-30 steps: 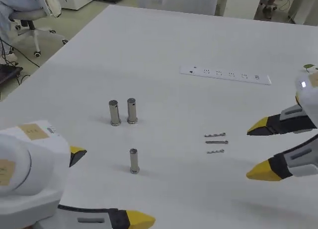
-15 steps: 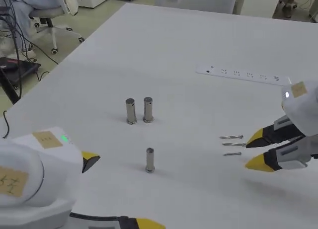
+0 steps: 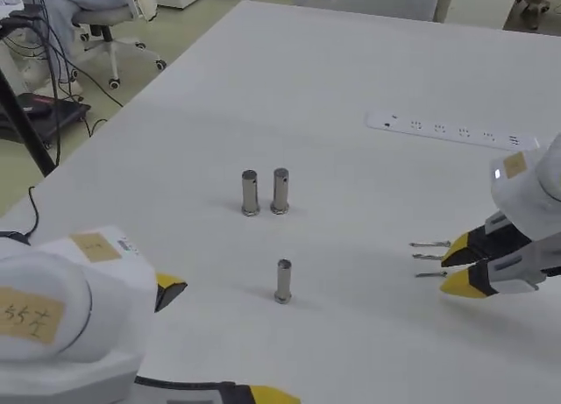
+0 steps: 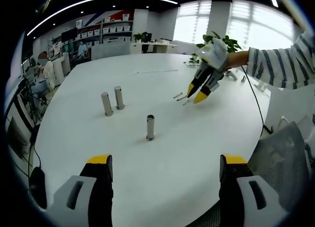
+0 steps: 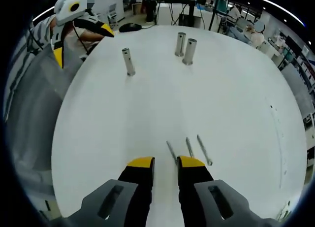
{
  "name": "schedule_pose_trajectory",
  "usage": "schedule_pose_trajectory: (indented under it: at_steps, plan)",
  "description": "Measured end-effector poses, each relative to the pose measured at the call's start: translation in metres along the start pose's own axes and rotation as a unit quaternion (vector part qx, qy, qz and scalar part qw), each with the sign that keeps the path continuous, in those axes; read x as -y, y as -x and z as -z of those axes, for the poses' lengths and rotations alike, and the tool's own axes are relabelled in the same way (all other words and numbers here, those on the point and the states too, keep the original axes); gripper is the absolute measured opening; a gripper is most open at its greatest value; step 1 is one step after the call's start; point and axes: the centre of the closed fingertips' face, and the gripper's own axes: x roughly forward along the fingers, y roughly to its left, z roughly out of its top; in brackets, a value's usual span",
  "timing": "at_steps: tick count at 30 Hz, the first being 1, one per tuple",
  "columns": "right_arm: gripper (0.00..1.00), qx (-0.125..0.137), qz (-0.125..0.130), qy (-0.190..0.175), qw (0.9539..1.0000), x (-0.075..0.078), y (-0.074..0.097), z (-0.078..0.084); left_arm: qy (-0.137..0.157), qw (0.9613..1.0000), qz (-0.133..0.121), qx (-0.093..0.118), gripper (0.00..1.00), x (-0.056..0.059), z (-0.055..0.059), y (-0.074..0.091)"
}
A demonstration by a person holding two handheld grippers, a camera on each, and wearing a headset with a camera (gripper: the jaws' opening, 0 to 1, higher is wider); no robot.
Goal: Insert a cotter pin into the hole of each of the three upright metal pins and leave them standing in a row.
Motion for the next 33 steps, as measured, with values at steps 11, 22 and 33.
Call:
schedule_pose_trajectory:
  at_steps: [11,22,33]
  plan:
    - [0.17,-0.017,-0.007,-0.007,0.9998,0.003,-0.013,0.006,0.004,1.0,0.006,-0.001,0.88,0.001,0.002,-0.003]
    - [0.14,-0.037,-0.016,-0.001,0.9992,0.001,-0.013,0.005,0.017,0.9998,0.01,-0.008,0.84,0.001,0.006,-0.004]
    - [0.04,-0.043,-0.008,0.022,0.9988,0.005,-0.012,0.006,0.032,0.9993,0.013,0.015,0.83,-0.005,0.003,0.003]
